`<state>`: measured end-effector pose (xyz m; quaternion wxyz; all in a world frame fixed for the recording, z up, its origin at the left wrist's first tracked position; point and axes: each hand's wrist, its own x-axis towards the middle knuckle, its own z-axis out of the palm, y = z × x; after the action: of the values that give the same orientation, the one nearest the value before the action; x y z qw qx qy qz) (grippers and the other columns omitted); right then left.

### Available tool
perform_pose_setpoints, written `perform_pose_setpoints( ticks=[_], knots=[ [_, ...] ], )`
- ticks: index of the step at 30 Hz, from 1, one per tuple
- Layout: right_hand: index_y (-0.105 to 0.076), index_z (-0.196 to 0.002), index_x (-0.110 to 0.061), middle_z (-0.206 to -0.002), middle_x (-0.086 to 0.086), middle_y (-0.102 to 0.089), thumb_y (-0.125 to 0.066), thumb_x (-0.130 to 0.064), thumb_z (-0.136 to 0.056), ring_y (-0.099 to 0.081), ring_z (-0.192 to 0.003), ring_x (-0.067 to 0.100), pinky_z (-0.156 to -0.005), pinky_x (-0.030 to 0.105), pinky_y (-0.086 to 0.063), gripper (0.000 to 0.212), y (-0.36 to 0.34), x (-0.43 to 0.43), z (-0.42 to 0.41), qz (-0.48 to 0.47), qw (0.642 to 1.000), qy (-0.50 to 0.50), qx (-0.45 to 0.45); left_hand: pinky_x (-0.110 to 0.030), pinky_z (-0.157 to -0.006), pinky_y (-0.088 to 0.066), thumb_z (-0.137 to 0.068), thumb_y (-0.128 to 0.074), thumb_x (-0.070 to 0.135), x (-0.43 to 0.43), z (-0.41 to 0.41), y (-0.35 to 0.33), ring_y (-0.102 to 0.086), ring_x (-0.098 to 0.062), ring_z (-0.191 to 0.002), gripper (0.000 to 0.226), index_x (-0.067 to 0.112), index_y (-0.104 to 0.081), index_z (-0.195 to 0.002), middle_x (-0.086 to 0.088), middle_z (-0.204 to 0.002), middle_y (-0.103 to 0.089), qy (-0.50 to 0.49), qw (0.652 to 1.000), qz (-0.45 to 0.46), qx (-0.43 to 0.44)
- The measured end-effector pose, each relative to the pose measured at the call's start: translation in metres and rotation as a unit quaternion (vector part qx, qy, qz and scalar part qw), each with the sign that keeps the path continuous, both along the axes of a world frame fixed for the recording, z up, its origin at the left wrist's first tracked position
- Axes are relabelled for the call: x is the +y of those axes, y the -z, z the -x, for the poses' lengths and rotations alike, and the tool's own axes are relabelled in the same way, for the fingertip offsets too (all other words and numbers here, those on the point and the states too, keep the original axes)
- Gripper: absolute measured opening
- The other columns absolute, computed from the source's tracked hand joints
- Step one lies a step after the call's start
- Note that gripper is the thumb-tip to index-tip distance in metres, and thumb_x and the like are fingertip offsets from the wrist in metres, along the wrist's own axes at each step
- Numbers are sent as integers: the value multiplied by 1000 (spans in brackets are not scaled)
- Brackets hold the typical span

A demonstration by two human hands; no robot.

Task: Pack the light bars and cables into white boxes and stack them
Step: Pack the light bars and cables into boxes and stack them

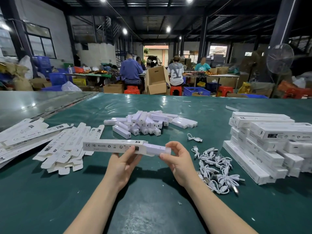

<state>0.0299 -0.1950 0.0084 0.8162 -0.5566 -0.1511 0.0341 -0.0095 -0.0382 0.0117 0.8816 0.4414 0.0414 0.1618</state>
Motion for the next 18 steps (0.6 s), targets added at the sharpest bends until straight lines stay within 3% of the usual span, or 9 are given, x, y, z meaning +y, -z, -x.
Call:
perform_pose_setpoints(
  ticks=[3,7,10,12,15,18],
  knots=[
    [-45,-84,-16,-84,-1,-57,-64,19,-70,-55,-67,14,-65,21,-49,42,2,1,1,73,994,69,-47,-28,-74,-58,-88,-50,-6,-7,2,3,-67,-18,-83,15,5,-56,-96,-10,-93,-68,6,998,-64,11],
    [-47,-76,-18,-79,-1,-62,-70,14,-67,-58,-72,19,-73,33,-48,40,2,6,6,127,984,88,-94,-27,-64,-57,-88,-51,3,-7,3,-1,-70,-16,-75,10,7,-60,-91,-7,-83,-72,53,998,-40,20],
    [-54,-69,-24,-73,-10,-63,-73,5,-66,-55,-65,6,-66,19,-45,36,2,11,9,192,966,117,-131,-34,-68,-53,-92,-48,26,-5,1,-3,-69,-17,-74,19,11,-59,-92,-6,-81,-72,64,996,37,52],
    [-57,-68,-29,-76,-10,-60,-71,4,-68,-51,-59,-3,-59,9,-42,36,3,12,10,220,956,138,-137,-34,-65,-57,-92,-50,22,-6,0,-2,-68,-20,-78,15,9,-58,-95,-9,-84,-70,44,997,30,57],
    [-61,-77,-23,-82,1,-51,-64,11,-72,-52,-62,-1,-58,7,-42,34,1,8,6,169,975,127,-74,-34,-70,-59,-87,-54,3,-12,2,2,-69,-20,-76,8,6,-57,-95,-10,-83,-71,28,999,-10,32],
    [-56,-110,-15,-74,3,-55,-55,13,-78,-53,-68,10,-72,17,-42,42,-4,5,3,70,996,60,4,-32,-78,-57,-88,-51,-6,-19,4,3,-70,-17,-76,13,2,-61,-90,-7,-80,-73,21,998,-53,16]
  ],
)
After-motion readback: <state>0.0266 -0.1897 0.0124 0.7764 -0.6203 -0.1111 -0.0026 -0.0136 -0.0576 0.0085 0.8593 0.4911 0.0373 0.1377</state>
